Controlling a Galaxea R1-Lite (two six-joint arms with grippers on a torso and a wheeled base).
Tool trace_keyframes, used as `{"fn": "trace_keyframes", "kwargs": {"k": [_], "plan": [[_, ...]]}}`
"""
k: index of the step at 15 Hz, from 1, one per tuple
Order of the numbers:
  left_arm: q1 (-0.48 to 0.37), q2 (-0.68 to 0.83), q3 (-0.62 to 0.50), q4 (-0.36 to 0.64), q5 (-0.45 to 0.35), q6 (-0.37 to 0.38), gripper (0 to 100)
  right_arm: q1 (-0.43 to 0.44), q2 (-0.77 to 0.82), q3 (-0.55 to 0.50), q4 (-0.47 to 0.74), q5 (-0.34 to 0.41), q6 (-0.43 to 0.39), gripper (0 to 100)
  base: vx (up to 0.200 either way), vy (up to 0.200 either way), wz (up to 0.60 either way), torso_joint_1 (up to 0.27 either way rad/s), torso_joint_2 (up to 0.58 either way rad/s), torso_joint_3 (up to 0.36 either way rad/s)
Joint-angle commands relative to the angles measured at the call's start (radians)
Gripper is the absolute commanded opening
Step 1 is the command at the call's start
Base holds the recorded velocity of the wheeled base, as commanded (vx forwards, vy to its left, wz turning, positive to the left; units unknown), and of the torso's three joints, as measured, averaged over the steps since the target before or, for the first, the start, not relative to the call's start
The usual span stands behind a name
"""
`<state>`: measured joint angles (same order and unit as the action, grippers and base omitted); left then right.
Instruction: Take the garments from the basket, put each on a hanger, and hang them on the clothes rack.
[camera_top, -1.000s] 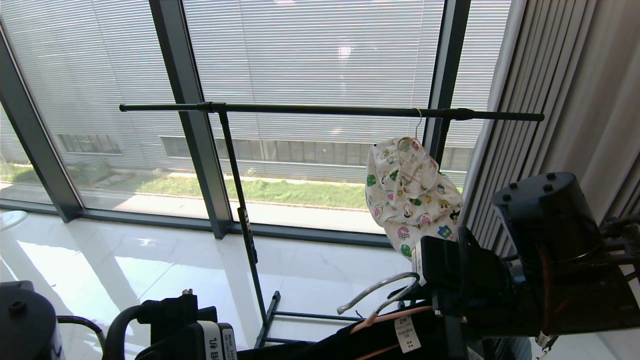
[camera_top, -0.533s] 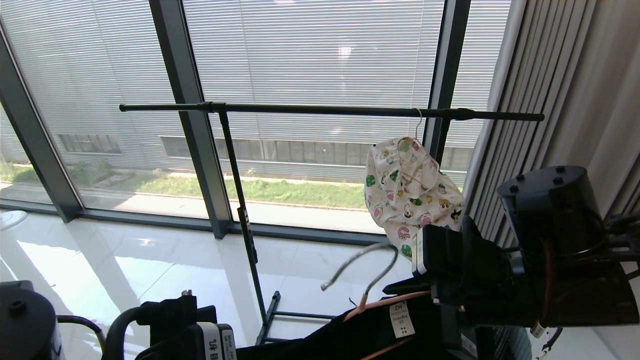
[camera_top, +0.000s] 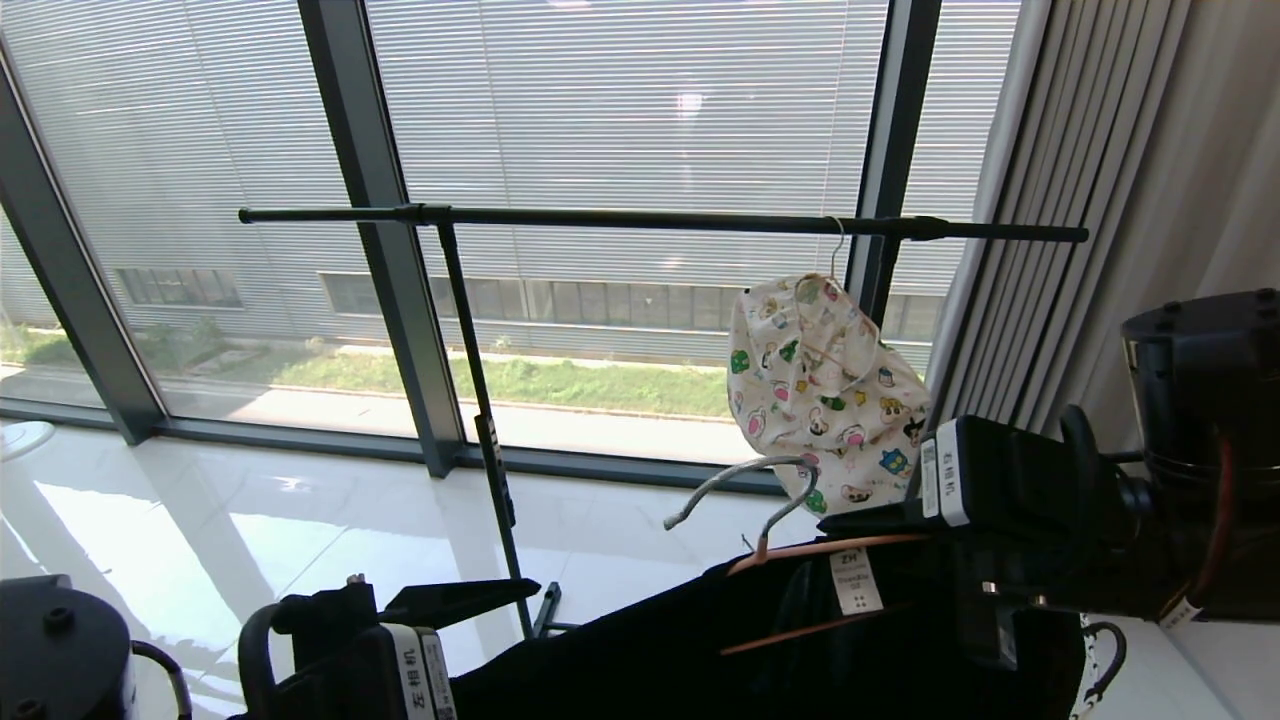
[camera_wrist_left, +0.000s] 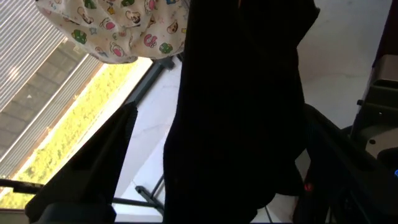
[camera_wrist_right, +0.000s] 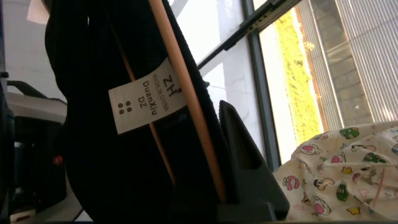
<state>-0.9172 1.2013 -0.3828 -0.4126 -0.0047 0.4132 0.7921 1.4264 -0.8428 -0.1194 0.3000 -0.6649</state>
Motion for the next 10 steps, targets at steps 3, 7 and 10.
{"fn": "trace_keyframes", "kwargs": {"k": [3, 7, 10], "plan": [[0.21, -0.108, 0.131, 0.0, -0.006, -0.002, 100, -0.11, -0.098, 0.016, -0.002, 0.031, -0.002, 0, 0.0, 0.0, 0.0, 0.0, 0.0, 0.0], [0.342, -0.109, 0.157, 0.0, -0.018, -0.033, 100, -0.131, -0.129, 0.016, -0.002, 0.053, -0.002, 0, 0.0, 0.0, 0.0, 0.0, 0.0, 0.0], [0.356, -0.068, 0.134, 0.0, -0.044, -0.045, 100, -0.131, -0.139, 0.013, -0.002, 0.053, -0.002, 0, 0.0, 0.0, 0.0, 0.0, 0.0, 0.0]]}}
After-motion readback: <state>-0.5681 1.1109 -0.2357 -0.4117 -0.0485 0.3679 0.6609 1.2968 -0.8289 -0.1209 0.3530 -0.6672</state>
